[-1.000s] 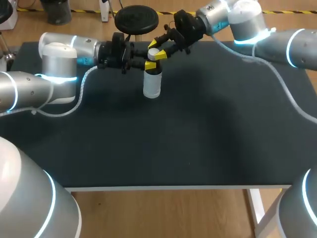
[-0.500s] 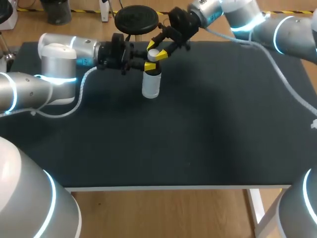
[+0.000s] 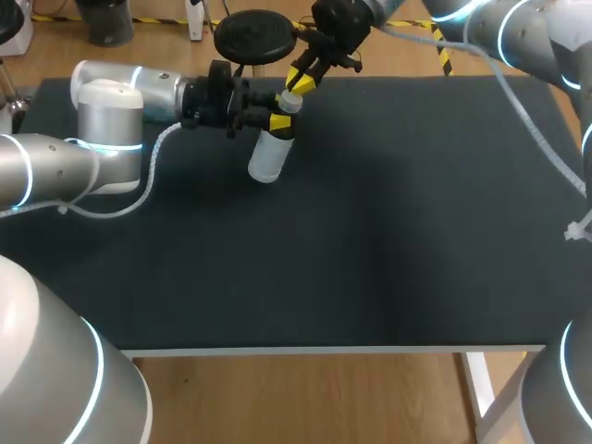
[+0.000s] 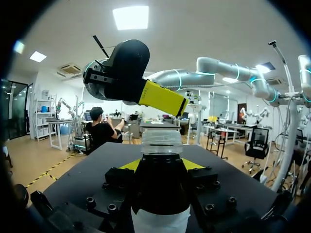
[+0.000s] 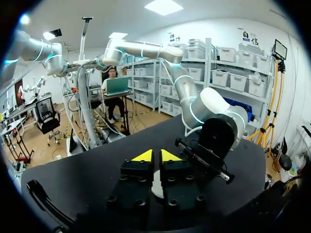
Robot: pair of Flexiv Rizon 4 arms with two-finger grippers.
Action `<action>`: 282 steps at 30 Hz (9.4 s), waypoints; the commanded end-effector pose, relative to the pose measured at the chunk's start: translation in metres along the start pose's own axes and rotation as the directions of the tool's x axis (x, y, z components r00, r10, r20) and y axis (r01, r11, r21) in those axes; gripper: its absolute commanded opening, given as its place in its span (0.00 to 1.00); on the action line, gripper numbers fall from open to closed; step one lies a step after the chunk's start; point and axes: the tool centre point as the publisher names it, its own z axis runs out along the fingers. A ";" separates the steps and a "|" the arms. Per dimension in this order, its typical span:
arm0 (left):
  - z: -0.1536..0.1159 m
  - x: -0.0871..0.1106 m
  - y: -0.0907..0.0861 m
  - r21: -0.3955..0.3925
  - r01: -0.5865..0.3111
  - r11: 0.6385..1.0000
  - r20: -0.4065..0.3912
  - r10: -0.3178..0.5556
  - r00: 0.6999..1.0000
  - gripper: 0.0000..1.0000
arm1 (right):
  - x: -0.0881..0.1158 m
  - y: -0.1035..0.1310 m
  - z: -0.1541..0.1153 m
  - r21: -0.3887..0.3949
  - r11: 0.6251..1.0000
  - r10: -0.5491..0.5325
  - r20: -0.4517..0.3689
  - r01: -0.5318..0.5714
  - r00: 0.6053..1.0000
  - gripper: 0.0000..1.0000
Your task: Unscrew the bottle cap
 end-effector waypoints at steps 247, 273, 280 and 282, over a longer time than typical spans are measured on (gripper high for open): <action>-0.003 -0.002 0.002 0.016 -0.008 1.000 -0.016 0.009 1.000 0.00 | 0.088 -0.255 -0.148 -0.236 0.739 0.468 0.854 -0.632 0.228 1.00; -0.012 0.000 0.004 0.207 -0.032 0.978 0.002 0.032 0.999 0.00 | 0.090 -0.255 -0.147 -0.250 0.735 0.480 0.848 -0.630 0.223 1.00; -0.011 0.001 0.000 0.207 -0.057 0.977 -0.002 0.059 0.998 0.00 | 0.091 -0.256 -0.146 -0.253 0.735 0.485 0.845 -0.629 0.226 1.00; -0.011 0.001 -0.001 0.206 -0.061 0.977 -0.002 0.063 0.998 0.46 | 0.091 -0.256 -0.146 -0.253 0.734 0.485 0.844 -0.630 0.227 1.00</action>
